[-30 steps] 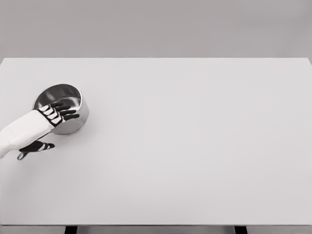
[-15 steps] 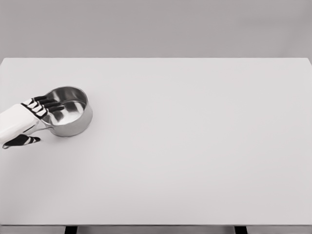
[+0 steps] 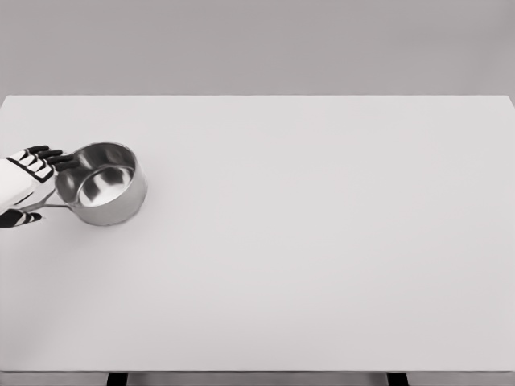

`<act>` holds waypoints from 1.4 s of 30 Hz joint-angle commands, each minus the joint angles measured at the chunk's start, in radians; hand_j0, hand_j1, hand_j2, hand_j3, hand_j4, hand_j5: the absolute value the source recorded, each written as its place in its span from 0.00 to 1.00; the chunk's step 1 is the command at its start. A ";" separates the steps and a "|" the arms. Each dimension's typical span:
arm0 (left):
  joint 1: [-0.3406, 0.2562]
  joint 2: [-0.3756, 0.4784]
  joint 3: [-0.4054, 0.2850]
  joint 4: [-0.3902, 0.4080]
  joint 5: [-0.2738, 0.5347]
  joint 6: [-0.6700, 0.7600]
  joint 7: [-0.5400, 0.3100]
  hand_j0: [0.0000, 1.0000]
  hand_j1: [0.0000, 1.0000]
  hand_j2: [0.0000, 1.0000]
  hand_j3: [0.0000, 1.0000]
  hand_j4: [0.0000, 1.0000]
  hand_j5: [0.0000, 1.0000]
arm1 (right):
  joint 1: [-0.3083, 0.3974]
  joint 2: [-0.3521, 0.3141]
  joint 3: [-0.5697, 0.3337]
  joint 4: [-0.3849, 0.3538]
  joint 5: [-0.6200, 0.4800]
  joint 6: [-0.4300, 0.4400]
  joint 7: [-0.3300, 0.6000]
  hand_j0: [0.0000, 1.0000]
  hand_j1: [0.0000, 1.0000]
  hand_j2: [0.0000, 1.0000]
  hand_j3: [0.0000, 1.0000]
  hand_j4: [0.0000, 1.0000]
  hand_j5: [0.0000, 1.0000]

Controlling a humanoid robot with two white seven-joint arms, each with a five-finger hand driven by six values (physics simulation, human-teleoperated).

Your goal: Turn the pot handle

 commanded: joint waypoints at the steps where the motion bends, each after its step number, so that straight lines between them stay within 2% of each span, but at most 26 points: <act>1: -0.003 0.000 0.005 0.041 -0.017 0.000 0.001 1.00 1.00 1.00 1.00 1.00 1.00 | 0.000 0.000 0.000 0.000 0.000 0.000 0.000 1.00 1.00 1.00 1.00 1.00 1.00; 6: -0.023 0.000 0.007 0.044 -0.020 0.000 0.001 1.00 1.00 1.00 1.00 1.00 1.00 | 0.000 0.000 0.000 0.000 0.000 0.000 0.000 1.00 1.00 1.00 1.00 1.00 1.00; 13: -0.061 -0.003 0.008 0.113 -0.028 0.000 0.001 1.00 1.00 1.00 1.00 1.00 1.00 | 0.000 0.000 0.000 0.000 0.000 0.000 0.000 1.00 1.00 1.00 1.00 1.00 1.00; 26: -0.117 -0.009 0.002 0.159 -0.053 0.000 0.001 1.00 1.00 1.00 1.00 1.00 1.00 | 0.000 0.000 0.000 0.000 0.000 0.000 0.000 1.00 1.00 1.00 1.00 1.00 1.00; 36: -0.167 -0.049 -0.004 0.165 -0.125 0.000 0.005 1.00 1.00 1.00 1.00 1.00 1.00 | 0.000 0.000 0.000 0.000 0.000 0.000 0.000 1.00 1.00 1.00 1.00 1.00 1.00; 42: -0.202 -0.057 -0.010 0.213 -0.149 0.000 0.013 1.00 1.00 1.00 1.00 1.00 1.00 | 0.000 0.000 -0.002 0.000 0.000 0.000 0.000 1.00 1.00 1.00 1.00 1.00 1.00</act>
